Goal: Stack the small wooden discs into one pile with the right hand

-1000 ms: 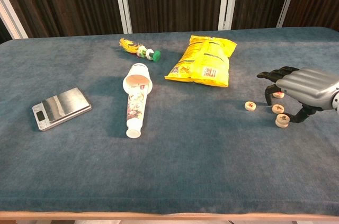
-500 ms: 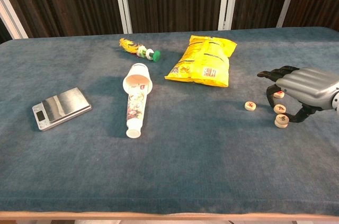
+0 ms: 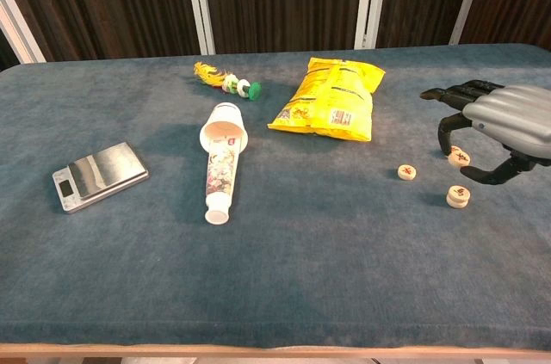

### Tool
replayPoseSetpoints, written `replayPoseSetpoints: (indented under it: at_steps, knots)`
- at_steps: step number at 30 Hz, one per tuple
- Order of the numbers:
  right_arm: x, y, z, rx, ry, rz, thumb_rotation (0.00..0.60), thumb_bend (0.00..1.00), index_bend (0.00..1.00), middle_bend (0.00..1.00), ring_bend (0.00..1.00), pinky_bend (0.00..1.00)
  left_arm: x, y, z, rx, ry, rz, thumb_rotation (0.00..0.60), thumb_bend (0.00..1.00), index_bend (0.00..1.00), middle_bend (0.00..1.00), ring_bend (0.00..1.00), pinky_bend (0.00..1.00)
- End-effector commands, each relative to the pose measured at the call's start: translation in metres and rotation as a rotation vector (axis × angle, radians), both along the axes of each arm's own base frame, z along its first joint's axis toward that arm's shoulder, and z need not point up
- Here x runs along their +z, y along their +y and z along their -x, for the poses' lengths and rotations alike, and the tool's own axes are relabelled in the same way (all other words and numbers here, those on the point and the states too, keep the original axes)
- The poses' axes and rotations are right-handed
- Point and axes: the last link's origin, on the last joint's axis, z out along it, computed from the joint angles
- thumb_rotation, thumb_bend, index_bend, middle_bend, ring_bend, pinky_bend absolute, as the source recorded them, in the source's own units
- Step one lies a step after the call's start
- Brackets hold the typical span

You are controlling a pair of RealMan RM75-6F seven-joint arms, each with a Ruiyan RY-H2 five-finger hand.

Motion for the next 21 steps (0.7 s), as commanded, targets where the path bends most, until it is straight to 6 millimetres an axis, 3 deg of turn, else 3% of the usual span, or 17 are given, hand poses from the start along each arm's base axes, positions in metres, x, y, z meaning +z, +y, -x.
replayPoseSetpoints:
  at_steps: [1,9,21]
  knots:
    - [0.002,0.013,0.004,0.019,0.027,-0.019,0.600,0.48,0.63,0.03,0.00,0.00,0.000,0.000,0.000,0.000,0.000,0.000,0.600,0.50,0.00,0.00,0.00,0.02]
    - [-0.006,0.021,0.010,0.019,0.063,-0.042,0.600,0.48,0.63,0.04,0.00,0.00,0.000,0.000,0.000,-0.002,-0.003,0.002,0.600,0.50,0.00,0.00,0.00,0.02]
    - [-0.012,0.015,0.016,-0.011,0.066,-0.052,0.600,0.48,0.62,0.04,0.00,0.00,0.000,0.001,0.000,0.002,-0.002,0.005,0.600,0.50,0.00,0.00,0.00,0.02]
